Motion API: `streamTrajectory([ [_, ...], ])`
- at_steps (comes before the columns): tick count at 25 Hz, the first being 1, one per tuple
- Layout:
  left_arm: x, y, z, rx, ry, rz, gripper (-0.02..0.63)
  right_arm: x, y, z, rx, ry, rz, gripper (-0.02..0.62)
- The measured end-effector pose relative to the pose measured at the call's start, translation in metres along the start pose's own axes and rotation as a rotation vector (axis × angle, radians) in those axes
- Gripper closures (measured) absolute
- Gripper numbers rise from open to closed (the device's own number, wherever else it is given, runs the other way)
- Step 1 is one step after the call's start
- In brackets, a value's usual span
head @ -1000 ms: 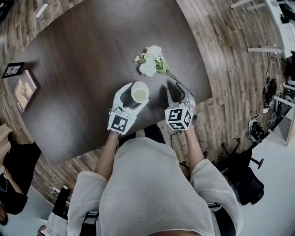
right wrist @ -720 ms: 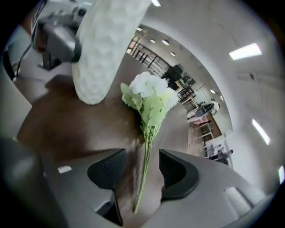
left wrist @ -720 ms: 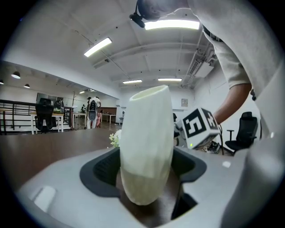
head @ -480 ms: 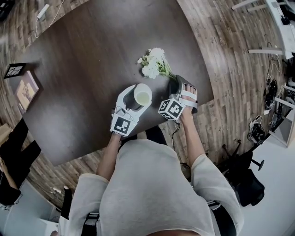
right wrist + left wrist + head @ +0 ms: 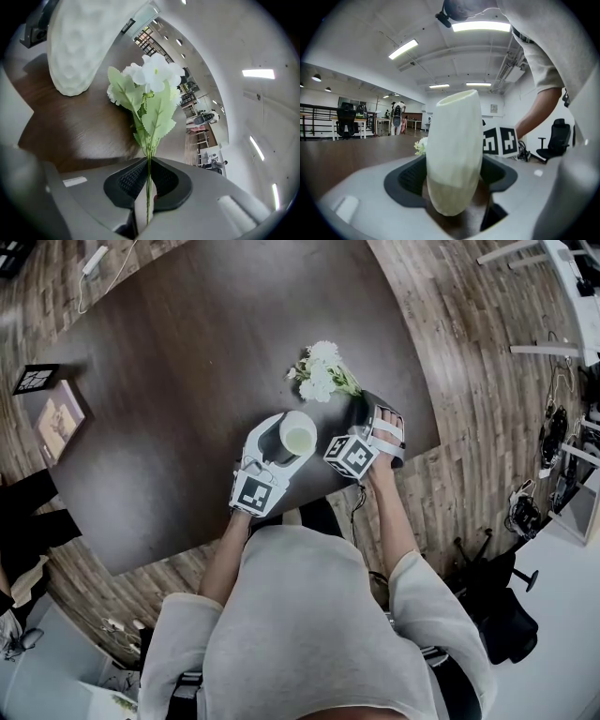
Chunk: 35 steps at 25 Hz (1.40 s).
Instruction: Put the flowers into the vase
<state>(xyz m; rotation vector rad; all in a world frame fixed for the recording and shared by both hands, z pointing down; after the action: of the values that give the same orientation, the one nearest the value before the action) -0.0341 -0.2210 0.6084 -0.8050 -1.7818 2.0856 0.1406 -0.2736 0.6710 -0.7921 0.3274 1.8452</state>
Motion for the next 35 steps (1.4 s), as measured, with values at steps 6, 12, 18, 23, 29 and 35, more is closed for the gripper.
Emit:
streamTrajectory([
  [6, 0.001, -0.003, 0.001, -0.013, -0.002, 0.016, 0.258, 0.014, -0.004, -0.012, -0.093, -0.025, -0.026, 0.581],
  [12, -0.001, -0.002, 0.000, -0.023, -0.004, 0.016, 0.258, 0.043, -0.009, -0.030, -0.305, -0.026, -0.098, 0.581],
  [18, -0.001, -0.002, -0.003, -0.019, -0.004, 0.016, 0.258, 0.098, 0.008, -0.076, -0.876, 0.101, -0.404, 0.583],
  [23, -0.001, -0.003, -0.003, -0.015, -0.004, 0.017, 0.258, 0.153, 0.043, -0.121, -1.105, 0.222, -0.796, 0.583],
  [29, -0.002, -0.002, -0.004, -0.015, -0.002, 0.017, 0.258, 0.202, 0.072, -0.160, -1.153, 0.295, -1.067, 0.583],
  [35, -0.001, -0.002, -0.002, -0.002, 0.008, 0.013, 0.258, 0.223, 0.100, -0.161, -1.119, 0.355, -1.166, 0.581],
])
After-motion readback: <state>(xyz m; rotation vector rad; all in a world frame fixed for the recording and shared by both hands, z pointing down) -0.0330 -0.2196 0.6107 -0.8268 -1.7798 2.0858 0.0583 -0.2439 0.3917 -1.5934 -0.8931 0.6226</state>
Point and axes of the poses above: the fingertips, and each gripper's own axes: x backward along the fingers, z to its left, y out of its top, the point moved 5 cm from there along x, backward along the fingers, and after that the axes turned 1 degree about x, right-handed, at the moved point
